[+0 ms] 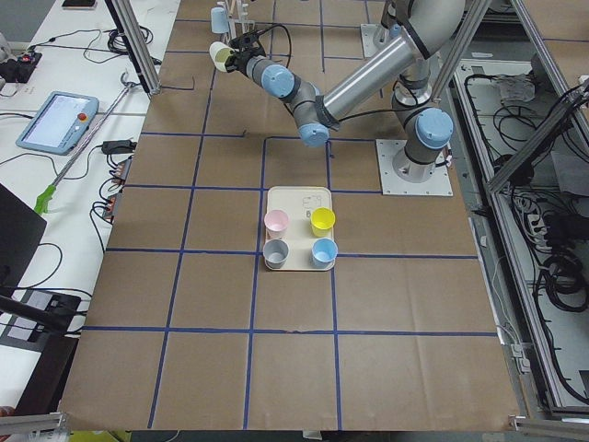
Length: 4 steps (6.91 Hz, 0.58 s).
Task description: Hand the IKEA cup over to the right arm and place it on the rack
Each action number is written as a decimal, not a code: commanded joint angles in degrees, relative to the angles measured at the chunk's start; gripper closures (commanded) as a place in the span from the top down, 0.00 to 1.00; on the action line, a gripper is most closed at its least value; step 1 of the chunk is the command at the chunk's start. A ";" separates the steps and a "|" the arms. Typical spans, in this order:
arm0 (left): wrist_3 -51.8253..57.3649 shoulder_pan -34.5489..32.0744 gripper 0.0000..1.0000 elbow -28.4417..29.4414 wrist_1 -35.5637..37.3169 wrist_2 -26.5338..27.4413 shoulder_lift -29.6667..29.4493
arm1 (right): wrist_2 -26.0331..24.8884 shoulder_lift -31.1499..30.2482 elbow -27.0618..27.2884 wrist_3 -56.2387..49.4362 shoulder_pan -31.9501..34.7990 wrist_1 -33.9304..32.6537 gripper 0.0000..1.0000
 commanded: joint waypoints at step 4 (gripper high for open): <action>-17.40 -11.87 0.05 -1.69 12.22 10.76 0.60 | -0.33 0.16 1.26 3.24 -0.15 1.30 1.00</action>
